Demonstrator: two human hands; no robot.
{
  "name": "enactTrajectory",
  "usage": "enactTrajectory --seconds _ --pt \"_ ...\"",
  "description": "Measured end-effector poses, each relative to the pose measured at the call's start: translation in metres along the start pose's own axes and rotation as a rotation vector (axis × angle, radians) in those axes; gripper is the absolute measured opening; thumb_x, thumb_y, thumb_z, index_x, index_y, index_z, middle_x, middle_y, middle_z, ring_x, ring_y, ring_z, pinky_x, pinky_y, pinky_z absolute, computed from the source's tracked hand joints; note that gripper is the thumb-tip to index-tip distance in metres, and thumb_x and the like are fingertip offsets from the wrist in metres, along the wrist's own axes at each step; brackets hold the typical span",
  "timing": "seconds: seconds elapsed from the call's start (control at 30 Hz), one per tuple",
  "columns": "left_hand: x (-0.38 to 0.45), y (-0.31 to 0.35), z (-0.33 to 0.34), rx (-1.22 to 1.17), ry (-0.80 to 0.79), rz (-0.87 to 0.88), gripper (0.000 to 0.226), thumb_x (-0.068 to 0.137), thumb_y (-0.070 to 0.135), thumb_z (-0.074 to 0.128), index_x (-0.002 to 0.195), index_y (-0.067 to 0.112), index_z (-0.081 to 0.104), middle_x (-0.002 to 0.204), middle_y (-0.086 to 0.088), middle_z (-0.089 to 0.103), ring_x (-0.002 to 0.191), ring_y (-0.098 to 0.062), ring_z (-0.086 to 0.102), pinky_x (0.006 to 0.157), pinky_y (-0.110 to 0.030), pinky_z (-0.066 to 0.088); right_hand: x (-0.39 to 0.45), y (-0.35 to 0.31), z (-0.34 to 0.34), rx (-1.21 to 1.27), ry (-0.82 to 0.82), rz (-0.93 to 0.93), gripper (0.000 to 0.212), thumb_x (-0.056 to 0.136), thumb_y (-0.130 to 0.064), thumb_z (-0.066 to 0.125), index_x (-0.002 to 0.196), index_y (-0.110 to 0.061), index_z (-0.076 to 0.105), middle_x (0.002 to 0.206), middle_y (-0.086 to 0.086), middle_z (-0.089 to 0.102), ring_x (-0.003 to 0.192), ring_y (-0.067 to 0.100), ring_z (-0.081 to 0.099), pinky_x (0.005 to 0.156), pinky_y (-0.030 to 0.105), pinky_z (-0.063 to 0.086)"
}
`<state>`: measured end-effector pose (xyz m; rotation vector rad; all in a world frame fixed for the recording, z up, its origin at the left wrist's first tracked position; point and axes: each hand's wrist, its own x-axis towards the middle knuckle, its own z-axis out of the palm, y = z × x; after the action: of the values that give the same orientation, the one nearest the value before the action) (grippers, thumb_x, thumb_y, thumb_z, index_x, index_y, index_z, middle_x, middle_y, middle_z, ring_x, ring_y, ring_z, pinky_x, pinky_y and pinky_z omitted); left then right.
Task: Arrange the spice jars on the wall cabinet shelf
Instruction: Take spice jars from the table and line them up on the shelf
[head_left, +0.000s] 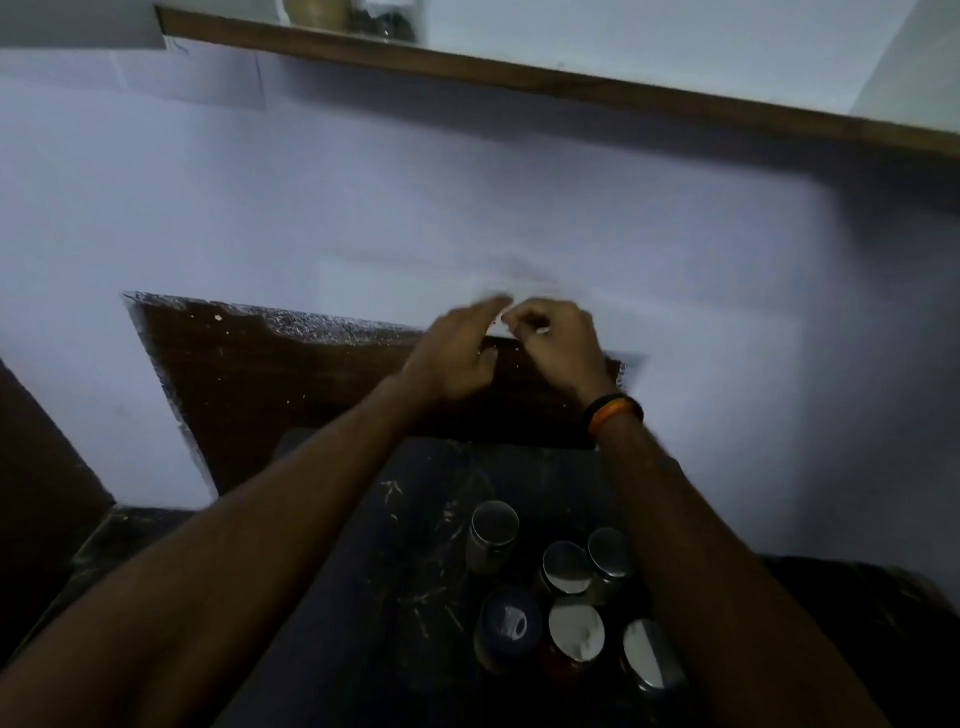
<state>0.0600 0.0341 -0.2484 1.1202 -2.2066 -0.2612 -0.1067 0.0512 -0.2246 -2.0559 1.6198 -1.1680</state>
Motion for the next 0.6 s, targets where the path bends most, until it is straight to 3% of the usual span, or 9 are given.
enactTrajectory --seconds 0.13,0.23,0.33,0.5,0.6 --pt "-0.064 -0.017 0.073 -0.164 -0.282 -0.207 0.066 0.085 0.013 0.066 0.146 0.021 0.041 0.135 -0.004 0.060 0.119 -0.020 0.059 0.102 -0.034 0.046 -0.064 0.048 0.032 -0.050 -0.229 0.151 0.015 0.096 -0.012 0.065 0.104 -0.017 0.077 0.107 -0.001 0.076 0.096 0.006 0.066 0.087 0.019 0.052" --pt "-0.109 -0.028 0.120 -0.210 -0.428 -0.305 0.062 0.087 0.018 0.069 0.143 0.025 0.043 0.134 -0.003 0.060 0.120 -0.021 0.059 0.101 -0.040 0.049 -0.110 0.075 0.055 -0.096 -0.354 0.258 0.017 0.098 -0.011 0.061 0.107 -0.013 0.076 0.109 0.004 0.075 0.099 0.014 0.067 0.095 0.032 0.054" --pt "-0.151 -0.030 0.156 -0.260 -0.494 -0.413 0.057 0.088 0.019 0.067 0.139 0.030 0.046 0.132 0.001 0.060 0.117 -0.016 0.059 0.096 -0.036 0.052 -0.153 0.093 0.076 -0.158 -0.432 0.388 0.021 0.095 -0.014 0.061 0.109 -0.013 0.077 0.112 0.008 0.075 0.105 0.024 0.069 0.095 0.038 0.053" --pt "-0.197 -0.030 0.186 -0.334 -0.579 -0.484 0.048 0.091 0.019 0.063 0.136 0.028 0.050 0.128 0.002 0.062 0.113 -0.013 0.061 0.090 -0.021 0.047 -0.207 0.112 0.094 -0.206 -0.506 0.530 0.021 0.091 -0.016 0.063 0.109 -0.013 0.074 0.112 0.008 0.074 0.108 0.026 0.067 0.097 0.040 0.052" --pt "-0.207 -0.029 0.192 -0.378 -0.613 -0.551 0.039 0.093 0.019 0.062 0.129 0.031 0.053 0.119 0.008 0.061 0.099 -0.003 0.059 0.077 -0.014 0.043 -0.229 0.117 0.105 -0.258 -0.512 0.555 0.023 0.089 -0.030 0.069 0.106 -0.015 0.069 0.110 0.007 0.068 0.104 0.025 0.065 0.089 0.038 0.053"
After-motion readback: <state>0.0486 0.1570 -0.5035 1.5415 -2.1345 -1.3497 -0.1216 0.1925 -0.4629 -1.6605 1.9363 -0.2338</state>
